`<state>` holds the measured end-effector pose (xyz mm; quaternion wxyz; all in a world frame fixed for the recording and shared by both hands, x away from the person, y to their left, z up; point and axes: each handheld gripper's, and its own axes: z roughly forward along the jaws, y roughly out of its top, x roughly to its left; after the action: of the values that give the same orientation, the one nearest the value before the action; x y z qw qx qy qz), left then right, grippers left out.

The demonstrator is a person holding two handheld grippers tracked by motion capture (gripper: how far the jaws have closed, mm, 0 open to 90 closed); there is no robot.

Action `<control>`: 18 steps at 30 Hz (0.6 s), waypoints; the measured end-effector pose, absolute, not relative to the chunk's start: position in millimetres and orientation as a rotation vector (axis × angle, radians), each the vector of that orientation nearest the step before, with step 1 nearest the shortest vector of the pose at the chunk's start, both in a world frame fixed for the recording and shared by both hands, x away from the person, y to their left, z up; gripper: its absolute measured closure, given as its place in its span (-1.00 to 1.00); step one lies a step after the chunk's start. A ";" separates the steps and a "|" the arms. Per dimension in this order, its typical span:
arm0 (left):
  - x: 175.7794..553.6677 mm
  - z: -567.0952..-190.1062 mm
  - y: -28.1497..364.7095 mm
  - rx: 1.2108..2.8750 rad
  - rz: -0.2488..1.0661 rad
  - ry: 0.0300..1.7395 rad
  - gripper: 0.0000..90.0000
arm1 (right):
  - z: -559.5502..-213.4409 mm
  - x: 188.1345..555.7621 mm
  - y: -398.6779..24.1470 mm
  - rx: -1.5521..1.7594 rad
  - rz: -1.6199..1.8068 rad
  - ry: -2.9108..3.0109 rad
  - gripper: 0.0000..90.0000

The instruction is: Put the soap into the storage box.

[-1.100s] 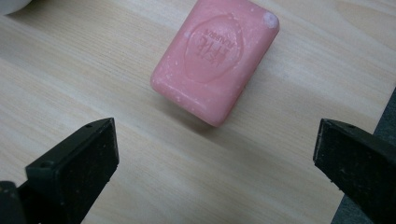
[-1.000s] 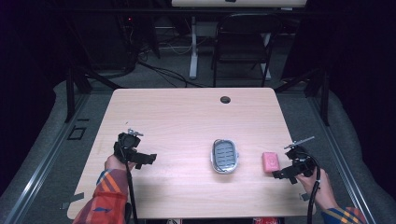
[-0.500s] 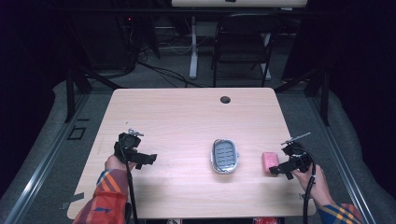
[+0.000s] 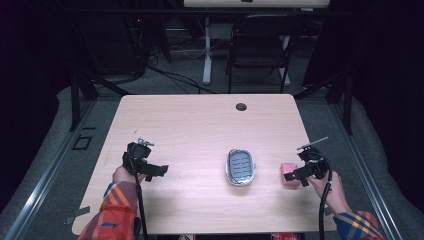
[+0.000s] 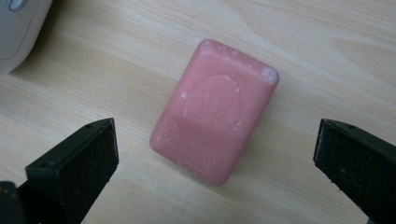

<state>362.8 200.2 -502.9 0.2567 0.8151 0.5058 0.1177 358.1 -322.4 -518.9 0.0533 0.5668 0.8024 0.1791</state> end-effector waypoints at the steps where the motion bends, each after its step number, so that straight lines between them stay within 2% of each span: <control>1: 362.9 -502.9 200.2 2.212 0.319 1.372 -0.99 | -519.5 359.0 -321.5 1.734 0.556 2.429 -1.00; 18: 363.0 -502.6 199.9 2.214 0.318 1.371 -0.99 | -528.5 377.3 -313.4 1.800 0.501 2.399 -1.00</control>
<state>363.0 199.9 -502.6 0.2563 0.8158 0.5050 0.1170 377.3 -313.4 -528.5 0.0503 0.5911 0.7880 0.1647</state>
